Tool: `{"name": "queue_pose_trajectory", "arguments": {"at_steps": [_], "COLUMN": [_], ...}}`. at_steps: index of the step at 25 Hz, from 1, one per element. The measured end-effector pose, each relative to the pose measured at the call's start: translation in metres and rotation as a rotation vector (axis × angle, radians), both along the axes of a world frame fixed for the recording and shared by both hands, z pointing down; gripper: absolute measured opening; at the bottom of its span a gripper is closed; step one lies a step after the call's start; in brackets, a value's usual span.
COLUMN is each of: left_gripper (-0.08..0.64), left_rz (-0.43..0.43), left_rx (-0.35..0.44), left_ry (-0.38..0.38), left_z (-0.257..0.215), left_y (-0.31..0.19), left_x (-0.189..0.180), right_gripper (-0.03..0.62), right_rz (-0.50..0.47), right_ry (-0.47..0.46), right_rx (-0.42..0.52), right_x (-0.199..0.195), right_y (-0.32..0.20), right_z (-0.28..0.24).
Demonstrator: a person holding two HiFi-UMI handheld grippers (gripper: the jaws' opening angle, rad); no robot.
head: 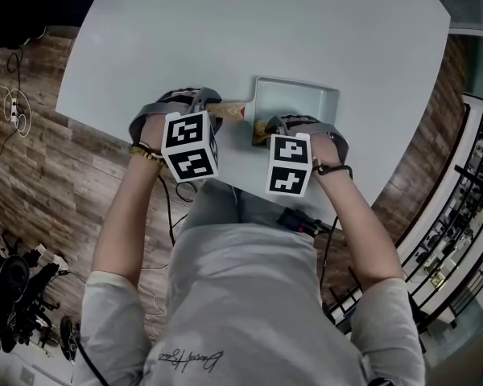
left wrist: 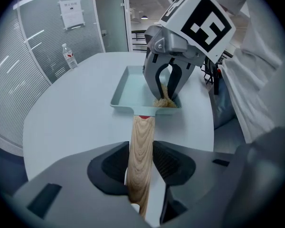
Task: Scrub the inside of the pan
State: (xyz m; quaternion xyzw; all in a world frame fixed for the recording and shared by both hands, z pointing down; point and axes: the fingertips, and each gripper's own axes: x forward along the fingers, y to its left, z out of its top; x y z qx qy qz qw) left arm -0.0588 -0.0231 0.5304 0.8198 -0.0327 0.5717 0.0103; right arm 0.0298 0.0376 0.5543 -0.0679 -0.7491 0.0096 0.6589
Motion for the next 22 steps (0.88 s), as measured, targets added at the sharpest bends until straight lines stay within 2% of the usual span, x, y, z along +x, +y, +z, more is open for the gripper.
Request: {"name": "queue_pose_trajectory", "arguments": {"at_steps": [4, 9, 16, 22], "left_gripper": [0.160, 0.156, 0.155, 0.155], "left_rz": [0.019, 0.049, 0.059, 0.043], "left_rx": [0.001, -0.001, -0.005, -0.005], "left_ry": [0.001, -0.003, 0.002, 0.011], "left_z": [-0.001, -0.002, -0.002, -0.006], "left_y": [0.001, 0.003, 0.000, 0.004], "left_x": [0.000, 0.001, 0.000, 0.008], "right_gripper": [0.071, 0.071, 0.071, 0.071], "right_rz": [0.065, 0.119, 0.155, 0.188], "right_ry": [-0.011, -0.003, 0.024, -0.014], "right_rx": [-0.023, 0.066, 0.143, 0.163], "right_x": [0.001, 0.012, 0.016, 0.022], "right_y": [-0.003, -0.039, -0.092, -0.096], "right_z": [-0.001, 0.001, 0.003, -0.001]}}
